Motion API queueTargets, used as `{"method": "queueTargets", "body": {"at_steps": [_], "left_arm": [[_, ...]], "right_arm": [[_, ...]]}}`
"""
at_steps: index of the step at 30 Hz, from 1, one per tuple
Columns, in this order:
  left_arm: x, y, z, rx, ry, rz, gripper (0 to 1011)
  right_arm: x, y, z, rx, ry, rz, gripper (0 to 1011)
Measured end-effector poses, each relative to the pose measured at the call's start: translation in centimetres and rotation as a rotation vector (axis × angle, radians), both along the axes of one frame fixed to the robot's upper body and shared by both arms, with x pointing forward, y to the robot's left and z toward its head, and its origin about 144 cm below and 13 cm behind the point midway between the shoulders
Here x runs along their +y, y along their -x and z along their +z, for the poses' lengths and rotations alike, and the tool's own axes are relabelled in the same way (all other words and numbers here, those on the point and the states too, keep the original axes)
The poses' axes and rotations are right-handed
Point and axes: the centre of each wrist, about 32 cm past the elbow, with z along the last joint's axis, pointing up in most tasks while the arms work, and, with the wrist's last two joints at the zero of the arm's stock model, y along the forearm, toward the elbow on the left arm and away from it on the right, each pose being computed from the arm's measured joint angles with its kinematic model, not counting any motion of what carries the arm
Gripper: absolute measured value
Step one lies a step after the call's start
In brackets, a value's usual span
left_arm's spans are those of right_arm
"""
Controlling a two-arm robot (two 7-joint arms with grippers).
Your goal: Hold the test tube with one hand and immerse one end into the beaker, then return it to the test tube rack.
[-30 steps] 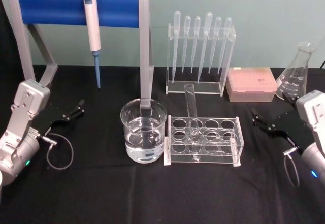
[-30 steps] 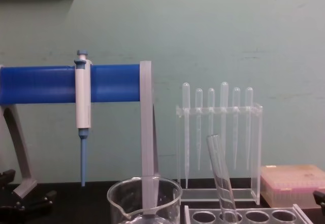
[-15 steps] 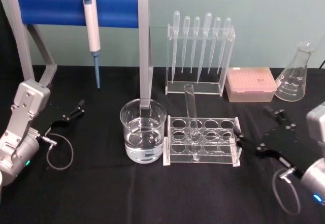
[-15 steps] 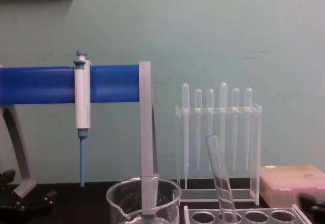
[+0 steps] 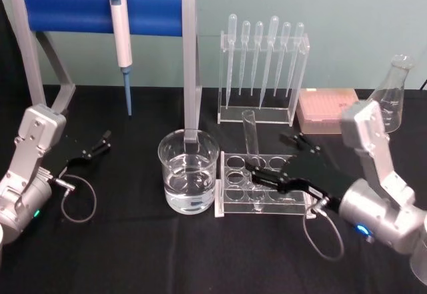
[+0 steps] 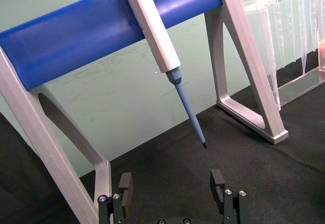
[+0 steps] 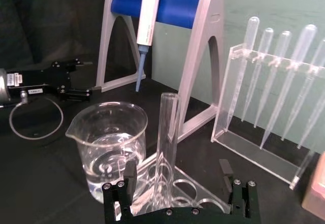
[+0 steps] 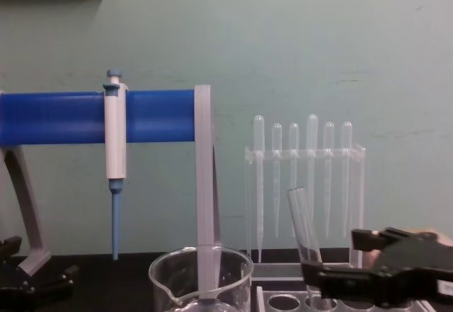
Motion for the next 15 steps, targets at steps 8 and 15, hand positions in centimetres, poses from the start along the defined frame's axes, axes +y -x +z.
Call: {"method": "queueTargets", "body": {"at_steps": [8,15], "left_arm": [[0.0,0.0,0.0,0.000,0.000,0.000,1000],[0.0,0.0,0.0,0.000,0.000,0.000,1000]], "right_arm": [[1.2,-2.6,0.7,0.052,0.006,0.014,1002],[1.7,-3.6,1.3,0.080,-0.011,0.035,967]]}}
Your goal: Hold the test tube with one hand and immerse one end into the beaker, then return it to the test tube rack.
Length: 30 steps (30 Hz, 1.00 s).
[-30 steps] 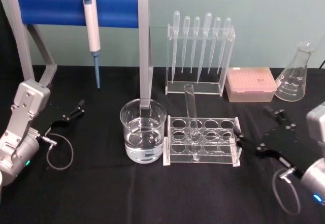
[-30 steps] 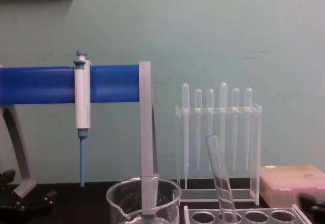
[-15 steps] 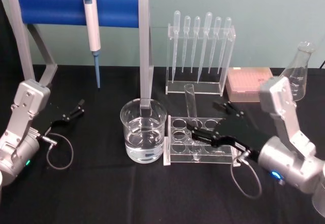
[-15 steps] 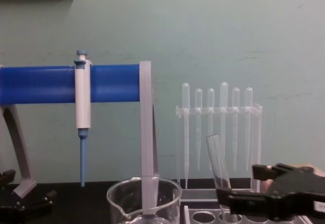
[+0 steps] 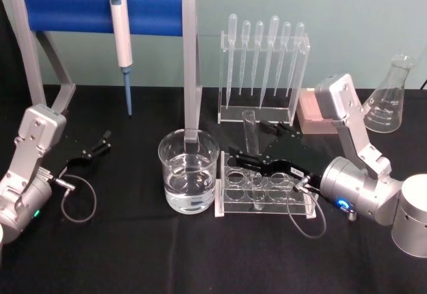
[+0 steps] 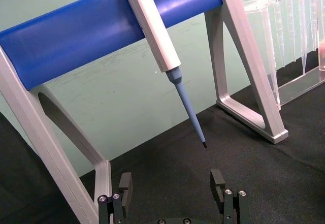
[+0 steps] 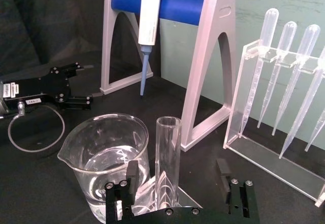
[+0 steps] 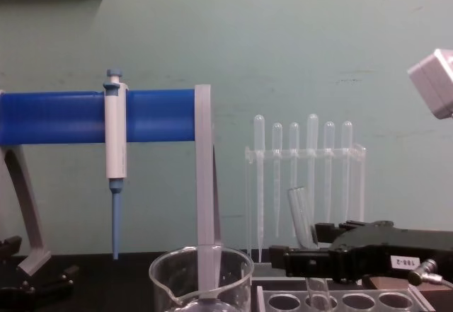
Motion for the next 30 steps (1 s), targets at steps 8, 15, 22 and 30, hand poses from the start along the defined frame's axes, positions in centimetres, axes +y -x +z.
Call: {"method": "queueTargets", "body": {"at_steps": [8,15,22,30], "left_arm": [[0.00,0.00,0.00,0.000,0.000,0.000,1000],[0.00,0.00,0.00,0.000,0.000,0.000,1000],[0.00,0.00,0.00,0.000,0.000,0.000,1000],[0.00,0.00,0.00,0.000,0.000,0.000,1000]], "right_arm": [[0.29,-0.10,0.27,0.005,0.014,0.004,763],[0.37,-0.07,0.24,0.008,0.020,0.007,549],[0.47,-0.06,0.20,0.008,0.019,0.010,332],[0.46,0.31,0.60,-0.010,0.002,0.010,225]]}}
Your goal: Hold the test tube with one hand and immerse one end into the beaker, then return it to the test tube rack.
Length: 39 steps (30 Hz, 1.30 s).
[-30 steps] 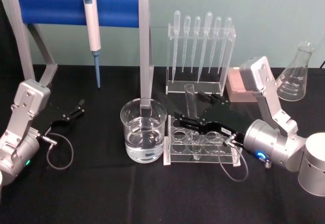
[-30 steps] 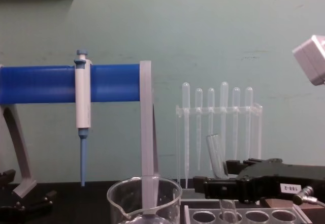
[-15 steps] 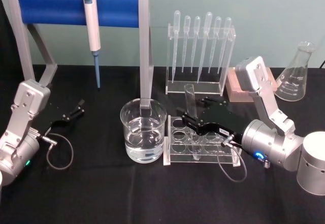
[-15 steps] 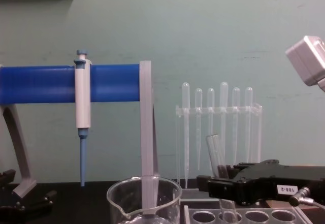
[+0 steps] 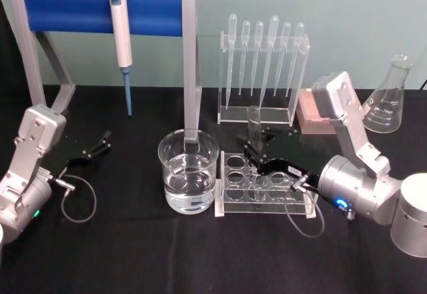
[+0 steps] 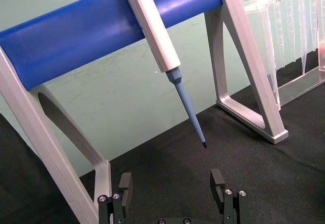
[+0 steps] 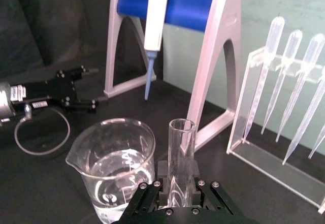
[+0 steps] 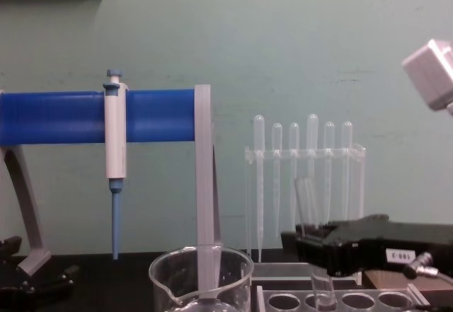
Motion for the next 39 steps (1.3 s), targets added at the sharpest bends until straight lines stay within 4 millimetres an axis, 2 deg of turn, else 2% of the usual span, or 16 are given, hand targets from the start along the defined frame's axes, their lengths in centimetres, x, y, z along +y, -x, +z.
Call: {"method": "queueTargets", "body": {"at_steps": [19,39], "left_arm": [[0.0,0.0,0.0,0.000,0.000,0.000,1000],[0.0,0.0,0.0,0.000,0.000,0.000,1000]], "right_arm": [[-0.2,3.0,3.2,-0.196,-0.084,-0.033,225],[-0.3,3.2,3.1,-0.200,-0.109,-0.052,225]]}}
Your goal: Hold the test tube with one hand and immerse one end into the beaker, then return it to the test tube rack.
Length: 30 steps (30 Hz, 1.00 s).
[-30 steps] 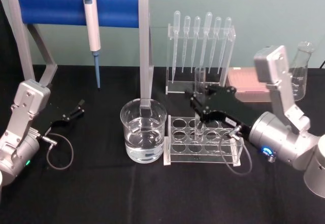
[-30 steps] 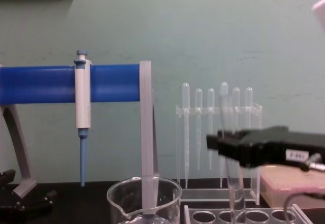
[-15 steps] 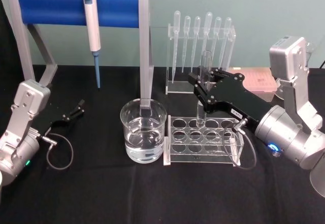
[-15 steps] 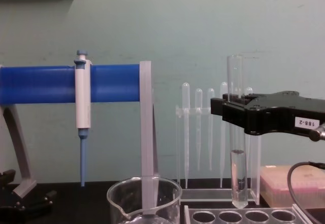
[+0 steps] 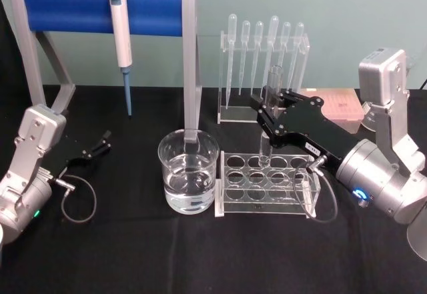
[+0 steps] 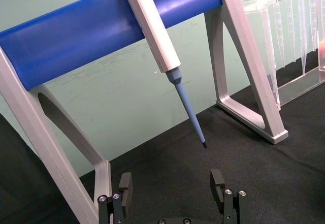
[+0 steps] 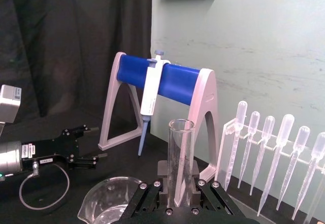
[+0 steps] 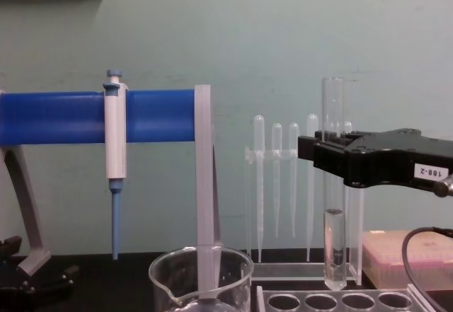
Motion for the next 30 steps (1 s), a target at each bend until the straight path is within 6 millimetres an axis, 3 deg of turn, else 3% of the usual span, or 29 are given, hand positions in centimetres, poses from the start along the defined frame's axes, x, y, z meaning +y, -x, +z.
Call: {"method": "queueTargets", "body": {"at_steps": [30], "left_arm": [[0.00,0.00,0.00,0.000,0.000,0.000,1000]], "right_arm": [[0.05,-0.05,-0.01,0.001,0.000,0.002,225]]}}
